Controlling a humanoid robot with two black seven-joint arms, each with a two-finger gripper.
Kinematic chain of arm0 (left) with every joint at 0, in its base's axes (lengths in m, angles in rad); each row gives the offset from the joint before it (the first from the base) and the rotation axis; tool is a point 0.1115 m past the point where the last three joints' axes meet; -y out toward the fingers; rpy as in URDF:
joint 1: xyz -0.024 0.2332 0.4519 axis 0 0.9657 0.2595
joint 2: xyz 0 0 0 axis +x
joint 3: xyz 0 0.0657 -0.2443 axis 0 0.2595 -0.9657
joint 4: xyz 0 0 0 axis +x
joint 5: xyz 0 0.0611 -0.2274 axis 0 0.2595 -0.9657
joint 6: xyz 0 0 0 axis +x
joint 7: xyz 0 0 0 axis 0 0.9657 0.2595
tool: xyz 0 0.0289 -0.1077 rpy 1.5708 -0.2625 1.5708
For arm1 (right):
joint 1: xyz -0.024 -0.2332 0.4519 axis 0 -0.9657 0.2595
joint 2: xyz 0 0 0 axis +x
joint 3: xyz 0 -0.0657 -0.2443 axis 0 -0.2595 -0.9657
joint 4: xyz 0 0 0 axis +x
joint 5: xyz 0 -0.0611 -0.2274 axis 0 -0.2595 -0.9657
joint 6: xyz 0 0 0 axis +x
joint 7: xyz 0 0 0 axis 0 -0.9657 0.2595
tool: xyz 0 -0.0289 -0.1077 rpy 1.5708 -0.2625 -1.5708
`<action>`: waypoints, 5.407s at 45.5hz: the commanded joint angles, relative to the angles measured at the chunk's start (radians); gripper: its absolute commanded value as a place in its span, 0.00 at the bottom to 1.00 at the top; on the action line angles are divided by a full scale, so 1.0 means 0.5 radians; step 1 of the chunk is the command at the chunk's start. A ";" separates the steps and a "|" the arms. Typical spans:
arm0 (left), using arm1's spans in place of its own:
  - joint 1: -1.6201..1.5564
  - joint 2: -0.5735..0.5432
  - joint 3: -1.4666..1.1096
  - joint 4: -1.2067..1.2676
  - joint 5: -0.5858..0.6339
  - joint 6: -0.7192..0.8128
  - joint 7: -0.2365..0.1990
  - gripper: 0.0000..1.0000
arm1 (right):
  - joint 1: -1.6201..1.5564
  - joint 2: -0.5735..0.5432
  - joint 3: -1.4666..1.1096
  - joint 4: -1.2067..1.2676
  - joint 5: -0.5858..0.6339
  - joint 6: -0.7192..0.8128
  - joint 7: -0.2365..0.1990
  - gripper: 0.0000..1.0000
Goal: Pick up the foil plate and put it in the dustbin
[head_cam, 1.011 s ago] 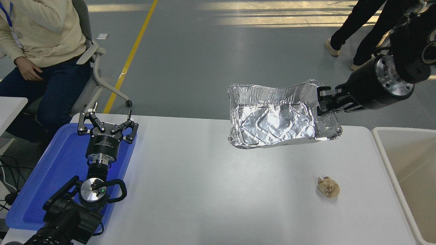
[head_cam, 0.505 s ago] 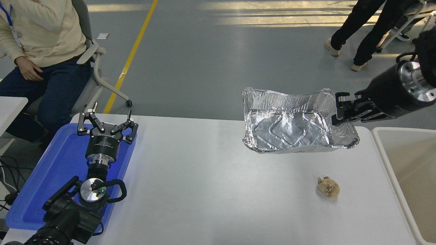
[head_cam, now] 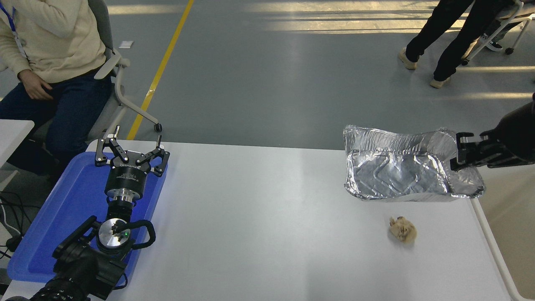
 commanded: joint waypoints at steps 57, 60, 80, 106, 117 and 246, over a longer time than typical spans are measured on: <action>0.000 0.000 0.000 0.000 0.003 0.000 0.000 1.00 | -2.434 -0.601 1.644 -2.180 -0.461 -0.106 0.076 0.00; 0.000 0.000 0.000 -0.003 0.000 0.000 0.000 1.00 | -2.532 -0.552 1.674 -2.248 -0.412 -0.173 0.073 0.00; 0.000 0.000 0.000 0.000 0.000 0.000 0.000 1.00 | -3.149 -0.186 1.690 -2.822 0.340 -0.382 0.046 0.00; 0.000 0.000 0.000 0.000 0.003 0.000 0.000 1.00 | -3.474 0.166 2.156 -2.865 0.769 -1.109 -0.258 0.00; 0.000 0.003 0.000 0.000 0.000 0.000 0.000 1.00 | -3.563 0.255 2.267 -2.865 0.772 -1.229 -0.258 0.00; 0.000 0.000 0.000 -0.003 0.003 0.000 0.003 1.00 | -1.225 0.470 0.613 -0.760 0.383 -1.226 -0.129 1.00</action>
